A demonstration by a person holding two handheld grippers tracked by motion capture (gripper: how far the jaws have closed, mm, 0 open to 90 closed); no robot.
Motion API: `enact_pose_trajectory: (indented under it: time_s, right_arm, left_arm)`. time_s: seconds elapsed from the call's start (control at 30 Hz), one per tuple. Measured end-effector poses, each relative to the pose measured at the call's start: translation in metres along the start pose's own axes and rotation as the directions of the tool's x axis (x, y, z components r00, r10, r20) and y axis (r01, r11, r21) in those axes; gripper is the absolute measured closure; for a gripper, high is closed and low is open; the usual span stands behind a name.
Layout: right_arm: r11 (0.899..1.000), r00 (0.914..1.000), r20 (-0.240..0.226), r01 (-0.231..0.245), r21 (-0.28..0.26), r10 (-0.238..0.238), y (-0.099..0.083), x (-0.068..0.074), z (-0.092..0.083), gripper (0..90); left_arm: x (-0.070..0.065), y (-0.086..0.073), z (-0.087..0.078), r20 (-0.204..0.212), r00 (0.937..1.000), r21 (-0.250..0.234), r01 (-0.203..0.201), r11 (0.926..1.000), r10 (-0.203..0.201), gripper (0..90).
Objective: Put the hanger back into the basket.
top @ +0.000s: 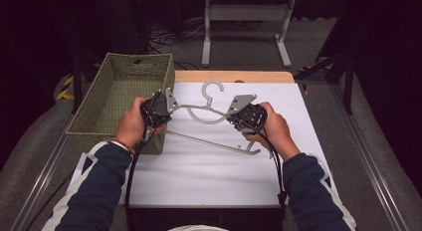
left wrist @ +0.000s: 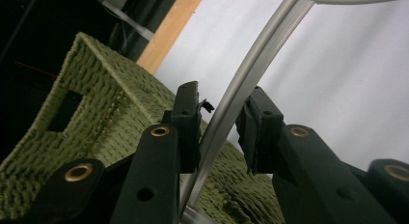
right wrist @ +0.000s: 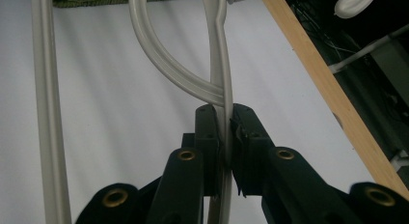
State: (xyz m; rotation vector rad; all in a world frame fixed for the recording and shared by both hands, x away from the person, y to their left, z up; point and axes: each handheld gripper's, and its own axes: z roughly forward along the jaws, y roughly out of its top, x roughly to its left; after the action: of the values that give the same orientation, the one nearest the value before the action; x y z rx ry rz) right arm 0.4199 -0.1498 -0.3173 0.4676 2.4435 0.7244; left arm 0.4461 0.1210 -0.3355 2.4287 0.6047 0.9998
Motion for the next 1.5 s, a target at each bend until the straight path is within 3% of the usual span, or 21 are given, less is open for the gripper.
enact_pose_trajectory:
  time_s: [0.17,0.33,0.63,0.9,0.97,1.03,1.17,1.2,1.27,1.37,1.5]
  right_arm:
    - [1.0,0.9999,-0.016,-0.001,-0.007,0.001,0.003,0.0,0.001,82.2]
    - [1.0,0.9996,-0.028,-0.004,-0.009,0.003,0.004,0.0,0.003,82.2]
    - [1.0,0.9999,-0.014,0.002,-0.024,-0.003,0.006,-0.002,0.001,81.6]
    - [0.993,0.9971,-0.002,-0.076,-0.089,0.076,0.006,-0.011,-0.005,74.5]
    - [0.99,0.9946,0.026,-0.097,-0.099,0.1,0.006,-0.013,-0.008,67.5]
    - [0.987,0.9937,0.028,-0.104,-0.12,0.109,0.006,-0.014,-0.01,67.3]
    - [0.98,0.9898,0.058,-0.12,-0.16,0.13,0.008,-0.015,-0.018,58.1]
    - [0.973,0.9843,0.091,-0.132,-0.188,0.151,0.008,-0.016,-0.023,50.9]
    - [0.967,0.9809,0.1,-0.143,-0.21,0.167,0.007,-0.016,-0.027,48.7]
    - [0.943,0.9696,0.107,-0.183,-0.279,0.22,0.0,-0.021,-0.037,43.1]
    - [0.898,0.9474,0.111,-0.241,-0.368,0.3,-0.012,-0.027,-0.053,33.7]
  left_arm:
    - [0.0,0.001,0.004,0.03,0.9994,-0.002,0.016,0.9999,-0.016,66.6]
    - [-0.003,0.004,0.004,0.007,1.0,-0.005,0.001,1.0,-0.001,68.9]
    - [-0.004,0.005,0.001,-0.029,0.9971,0.004,-0.07,0.9975,0.07,72.2]
    - [-0.003,0.003,-0.008,-0.069,0.99,-0.023,-0.125,0.992,0.123,76.4]
    - [0.0,0.0,-0.011,-0.07,0.9915,-0.031,-0.112,0.9932,0.11,77.7]
    - [0.002,-0.001,-0.013,-0.069,0.9914,-0.037,-0.114,0.9928,0.111,78.1]
    - [0.005,-0.004,-0.017,-0.073,0.992,-0.034,-0.106,0.9938,0.103,79.5]
    - [0.007,-0.005,-0.018,-0.072,0.9922,-0.029,-0.104,0.9942,0.101,80.4]
    - [0.011,-0.009,-0.019,-0.071,0.994,-0.033,-0.086,0.9957,0.084,80.9]
    - [0.018,-0.016,-0.02,-0.069,0.996,-0.027,-0.06,0.9978,0.058,81.4]
    - [0.032,-0.028,-0.022,-0.065,0.9979,-0.029,0.004,0.9996,-0.006,81.7]
